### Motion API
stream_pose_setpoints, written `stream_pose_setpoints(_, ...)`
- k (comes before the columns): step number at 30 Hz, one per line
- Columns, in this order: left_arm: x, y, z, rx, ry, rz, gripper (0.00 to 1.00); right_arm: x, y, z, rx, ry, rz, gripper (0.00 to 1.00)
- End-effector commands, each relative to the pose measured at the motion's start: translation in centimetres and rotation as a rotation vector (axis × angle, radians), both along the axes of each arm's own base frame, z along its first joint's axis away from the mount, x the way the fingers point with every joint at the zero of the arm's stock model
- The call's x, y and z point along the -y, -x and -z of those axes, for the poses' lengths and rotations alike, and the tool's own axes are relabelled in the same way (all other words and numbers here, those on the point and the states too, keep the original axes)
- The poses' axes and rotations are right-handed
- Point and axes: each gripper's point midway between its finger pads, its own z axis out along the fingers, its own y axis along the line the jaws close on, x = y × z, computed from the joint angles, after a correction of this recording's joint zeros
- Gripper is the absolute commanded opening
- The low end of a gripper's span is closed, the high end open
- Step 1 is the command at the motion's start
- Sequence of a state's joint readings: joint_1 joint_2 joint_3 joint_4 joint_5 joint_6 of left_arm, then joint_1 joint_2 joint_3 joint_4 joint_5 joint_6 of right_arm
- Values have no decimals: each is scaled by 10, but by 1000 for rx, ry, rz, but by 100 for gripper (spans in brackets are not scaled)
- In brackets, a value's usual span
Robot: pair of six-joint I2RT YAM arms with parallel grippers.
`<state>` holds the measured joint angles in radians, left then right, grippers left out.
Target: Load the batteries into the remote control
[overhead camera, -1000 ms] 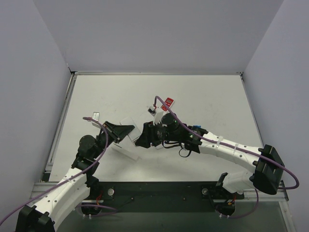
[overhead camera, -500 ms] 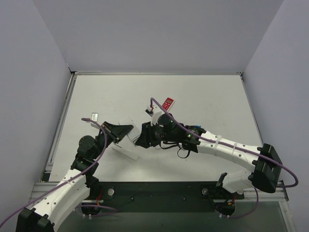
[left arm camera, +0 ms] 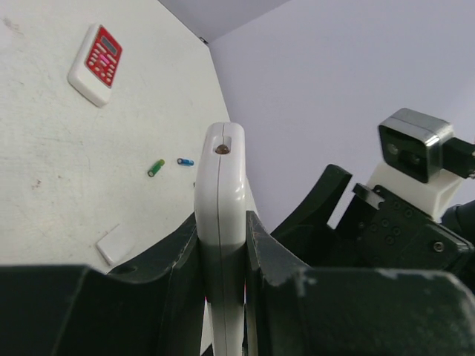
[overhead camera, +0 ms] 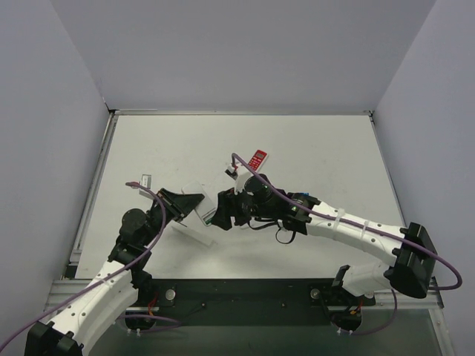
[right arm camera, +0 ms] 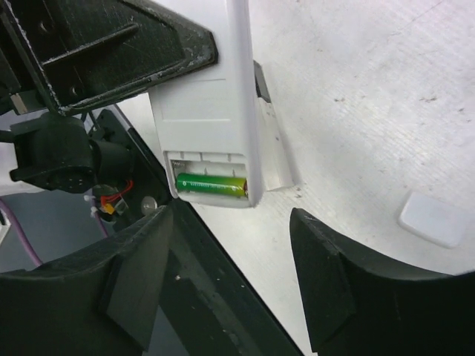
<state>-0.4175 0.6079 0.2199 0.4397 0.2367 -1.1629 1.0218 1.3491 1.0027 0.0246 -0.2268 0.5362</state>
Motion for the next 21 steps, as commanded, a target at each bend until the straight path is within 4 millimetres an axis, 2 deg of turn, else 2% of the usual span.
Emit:
stream_pose_setpoints(1,-13,-6,23,3,-124,-79,0,31,-29,-29,80,5,78,62)
stream_pose_setpoints(4,-19,-5,41,-32,-171,-103,0,65,-53,-12,62,87,174,64)
stream_pose_setpoints(5,-20,-5,43,-38,-179,-106,0,90,-67,1,36,158,244,64)
stream_pose_setpoints(7,-22,-4,47,-45,-201,-108,0,111,-80,17,12,249,295,64)
stream_pose_setpoints(8,-23,-4,48,-49,-207,-109,0,131,-89,27,-18,303,354,64)
stream_pose_setpoints(11,-23,-3,50,-49,-214,-109,0,160,-101,56,-108,394,464,59)
stream_pose_setpoints(12,-23,-2,50,-47,-217,-107,0,176,-110,70,-141,433,528,57)
stream_pose_setpoints(14,-23,-2,50,-46,-216,-104,0,183,-116,82,-190,443,593,55)
stream_pose_setpoints(15,-22,-1,50,-44,-215,-100,0,190,-121,96,-208,487,635,55)
stream_pose_setpoints(17,-22,-1,51,-46,-212,-95,0,189,-129,102,-228,496,690,54)
stream_pose_setpoints(18,-21,0,51,-45,-209,-91,0,190,-131,116,-255,527,704,54)
stream_pose_setpoints(20,-20,1,52,-45,-206,-87,0,193,-141,123,-266,545,766,53)
stream_pose_setpoints(21,-20,1,50,-40,-202,-83,0,195,-141,136,-287,575,774,52)
